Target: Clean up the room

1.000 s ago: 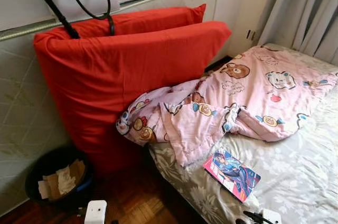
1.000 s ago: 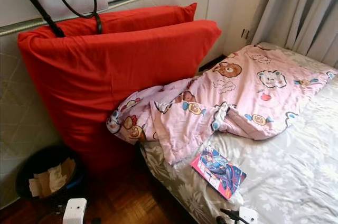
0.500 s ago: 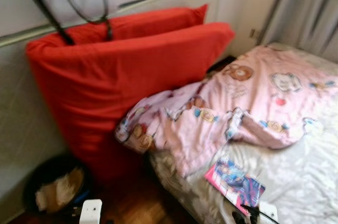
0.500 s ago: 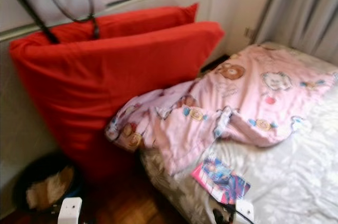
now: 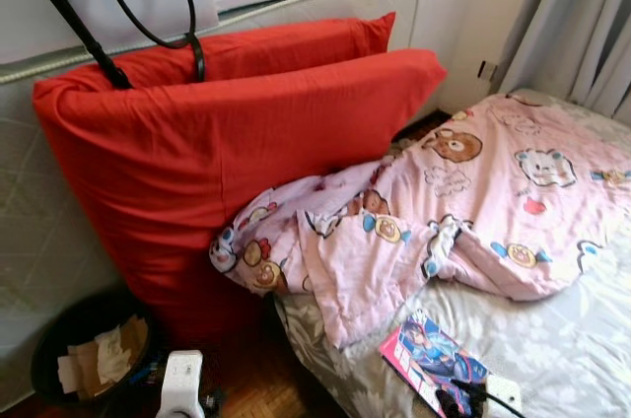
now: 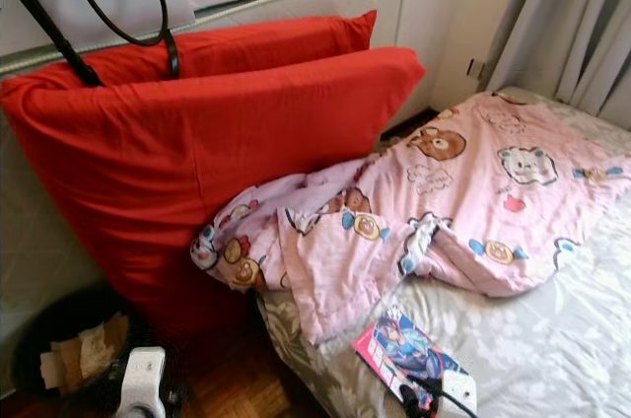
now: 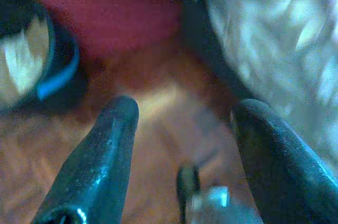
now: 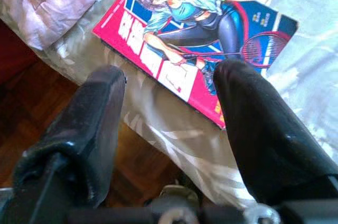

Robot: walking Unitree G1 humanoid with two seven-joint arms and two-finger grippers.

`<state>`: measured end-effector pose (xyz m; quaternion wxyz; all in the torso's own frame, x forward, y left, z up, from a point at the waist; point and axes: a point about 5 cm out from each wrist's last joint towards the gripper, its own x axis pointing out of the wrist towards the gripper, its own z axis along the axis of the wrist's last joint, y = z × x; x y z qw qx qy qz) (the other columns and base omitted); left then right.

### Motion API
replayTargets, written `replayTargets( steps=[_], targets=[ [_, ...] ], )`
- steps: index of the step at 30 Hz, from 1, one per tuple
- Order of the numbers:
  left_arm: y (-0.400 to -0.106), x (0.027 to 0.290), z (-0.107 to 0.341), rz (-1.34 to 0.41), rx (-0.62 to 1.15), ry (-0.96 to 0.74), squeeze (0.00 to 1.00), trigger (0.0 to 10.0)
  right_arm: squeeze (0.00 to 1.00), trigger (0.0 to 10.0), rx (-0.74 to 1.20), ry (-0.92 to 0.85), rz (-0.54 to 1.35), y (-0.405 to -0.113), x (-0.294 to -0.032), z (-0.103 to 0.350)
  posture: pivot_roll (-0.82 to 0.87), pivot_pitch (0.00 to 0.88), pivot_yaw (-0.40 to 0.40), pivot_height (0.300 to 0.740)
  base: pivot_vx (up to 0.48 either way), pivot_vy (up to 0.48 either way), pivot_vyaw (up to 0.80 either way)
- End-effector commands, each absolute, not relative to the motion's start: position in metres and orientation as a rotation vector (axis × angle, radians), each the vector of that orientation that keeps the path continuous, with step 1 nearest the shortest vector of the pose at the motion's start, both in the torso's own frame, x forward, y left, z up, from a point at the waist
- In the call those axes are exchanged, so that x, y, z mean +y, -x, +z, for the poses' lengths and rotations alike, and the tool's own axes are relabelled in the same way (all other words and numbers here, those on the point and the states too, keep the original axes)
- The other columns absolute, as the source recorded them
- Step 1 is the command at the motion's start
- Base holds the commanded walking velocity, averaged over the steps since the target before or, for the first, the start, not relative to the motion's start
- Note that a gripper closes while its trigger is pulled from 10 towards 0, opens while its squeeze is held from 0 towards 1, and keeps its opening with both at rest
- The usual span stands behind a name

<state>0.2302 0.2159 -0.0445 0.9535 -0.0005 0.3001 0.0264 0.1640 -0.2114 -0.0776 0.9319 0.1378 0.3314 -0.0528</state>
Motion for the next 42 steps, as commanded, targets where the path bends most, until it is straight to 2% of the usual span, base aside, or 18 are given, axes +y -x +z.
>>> replayTargets(
  steps=[1,5,6,13,18,22,29,35,42],
  targets=[
    [-0.242,0.223,-0.031,0.071,0.515,0.005,0.00,10.0,0.00,10.0,0.625,-0.280,-0.112,-0.168,-0.212,-0.073,0.02,0.000,0.004,0.740,0.000,0.000,0.00],
    [-0.268,0.215,0.003,0.041,0.252,-0.007,0.00,10.0,0.00,10.0,0.373,-0.245,0.003,-0.243,-0.186,-0.029,0.04,0.000,-0.016,0.740,0.000,0.000,0.00],
    [-0.268,0.209,0.011,0.042,0.181,0.000,0.00,10.0,0.00,10.0,0.317,-0.253,-0.004,-0.246,-0.190,-0.023,0.05,0.000,-0.030,0.740,0.000,0.000,0.00],
    [-0.263,0.187,0.019,-0.025,0.073,-0.057,0.00,10.0,0.00,10.0,0.239,-0.250,-0.067,-0.243,-0.205,-0.016,0.09,0.000,-0.083,0.740,0.000,0.000,0.00],
    [-0.255,0.188,0.025,-0.011,0.031,-0.060,0.00,10.0,0.00,10.0,0.172,-0.252,-0.077,-0.247,-0.204,-0.007,0.07,0.000,-0.060,0.740,0.000,0.000,0.00],
    [-0.249,0.191,0.027,-0.012,0.023,-0.066,0.00,10.0,0.00,10.0,0.125,-0.243,-0.152,-0.237,-0.213,-0.005,0.07,0.000,-0.047,0.740,0.000,0.000,0.00],
    [-0.253,0.190,0.037,-0.032,-0.009,-0.073,0.00,10.0,0.00,10.0,0.099,-0.232,-0.241,-0.230,-0.221,-0.003,0.08,0.000,-0.044,0.740,0.000,0.000,0.00],
    [-0.256,0.189,0.046,-0.038,-0.022,-0.068,0.00,10.0,0.00,10.0,0.035,-0.244,-0.216,-0.243,-0.217,0.010,0.06,0.000,-0.026,0.740,0.000,0.000,0.00],
    [-0.246,0.185,0.048,-0.015,-0.029,-0.046,0.00,10.0,0.00,10.0,0.032,-0.225,-0.188,-0.248,-0.216,0.017,0.09,0.000,-0.066,0.740,0.000,0.000,0.00]
  ],
)
